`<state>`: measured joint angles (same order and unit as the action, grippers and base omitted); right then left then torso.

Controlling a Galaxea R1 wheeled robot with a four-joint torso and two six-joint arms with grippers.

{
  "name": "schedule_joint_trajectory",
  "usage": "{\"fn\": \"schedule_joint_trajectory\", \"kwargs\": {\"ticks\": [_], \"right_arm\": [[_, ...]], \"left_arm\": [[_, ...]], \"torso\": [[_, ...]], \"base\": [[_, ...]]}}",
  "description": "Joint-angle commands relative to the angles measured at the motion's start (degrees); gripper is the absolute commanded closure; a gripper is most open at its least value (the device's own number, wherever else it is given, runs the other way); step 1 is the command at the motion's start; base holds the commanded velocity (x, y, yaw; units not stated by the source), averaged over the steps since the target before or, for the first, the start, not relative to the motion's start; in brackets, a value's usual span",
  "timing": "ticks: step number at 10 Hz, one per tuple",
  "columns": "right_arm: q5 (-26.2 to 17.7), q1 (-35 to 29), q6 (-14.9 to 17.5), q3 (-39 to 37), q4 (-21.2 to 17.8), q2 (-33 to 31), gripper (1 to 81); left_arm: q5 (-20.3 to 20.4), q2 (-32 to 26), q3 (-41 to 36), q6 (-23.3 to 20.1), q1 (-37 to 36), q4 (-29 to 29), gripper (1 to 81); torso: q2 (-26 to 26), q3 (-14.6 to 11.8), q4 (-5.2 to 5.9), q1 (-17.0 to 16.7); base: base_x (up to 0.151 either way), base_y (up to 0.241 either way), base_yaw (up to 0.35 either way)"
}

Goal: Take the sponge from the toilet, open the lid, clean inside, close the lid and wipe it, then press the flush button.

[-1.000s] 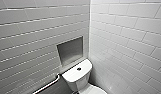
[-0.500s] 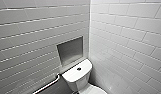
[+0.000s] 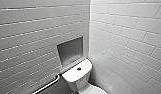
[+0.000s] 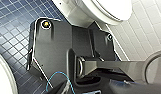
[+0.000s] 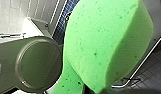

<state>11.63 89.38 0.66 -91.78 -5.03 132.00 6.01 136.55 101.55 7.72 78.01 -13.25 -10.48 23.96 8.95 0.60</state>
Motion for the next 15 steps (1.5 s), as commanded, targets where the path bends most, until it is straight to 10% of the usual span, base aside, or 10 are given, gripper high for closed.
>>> {"fn": "schedule_joint_trajectory", "kwargs": {"ticks": [1,3,6,8,15], "right_arm": [[-3.54,-2.31,0.13,4.77,-0.06,-3.64,81.1],[-3.63,-3.2,0.13,6.45,-0.15,-4.7,81.1],[-3.63,-3.46,0.04,6.28,-0.06,-4.71,81.1],[-3.63,-3.46,0.04,6.01,-0.24,-4.7,81.1],[-3.63,-3.2,0.04,2.94,-0.33,-2.5,81.1]], "left_arm": [[-2.76,-10.83,-14.85,-0.51,-9.21,0.06,1.0],[-3.55,-14.1,-20.86,-0.33,-15.1,0.68,1.0],[-8.28,-18.84,-31.3,-0.07,-26.78,4.62,1.0],[-12.24,-19.99,-34.39,-0.16,-34.62,8.94,1.0],[-21.48,-13.93,-30.44,-0.16,-55.37,21.6,1.0]], "torso": [[0.0,0.0,0.0,0.0],[0.0,0.0,0.0,0.0],[0.0,7.4,0.0,0.0],[0.02,3.65,0.0,0.02],[0.13,4.57,0.0,0.09]], "base": [[0.0,0.0,0.0],[0.0,0.0,0.0],[0.0,0.0,0.0],[0.0,0.0,0.0],[0.0,0.0,0.0]]}}
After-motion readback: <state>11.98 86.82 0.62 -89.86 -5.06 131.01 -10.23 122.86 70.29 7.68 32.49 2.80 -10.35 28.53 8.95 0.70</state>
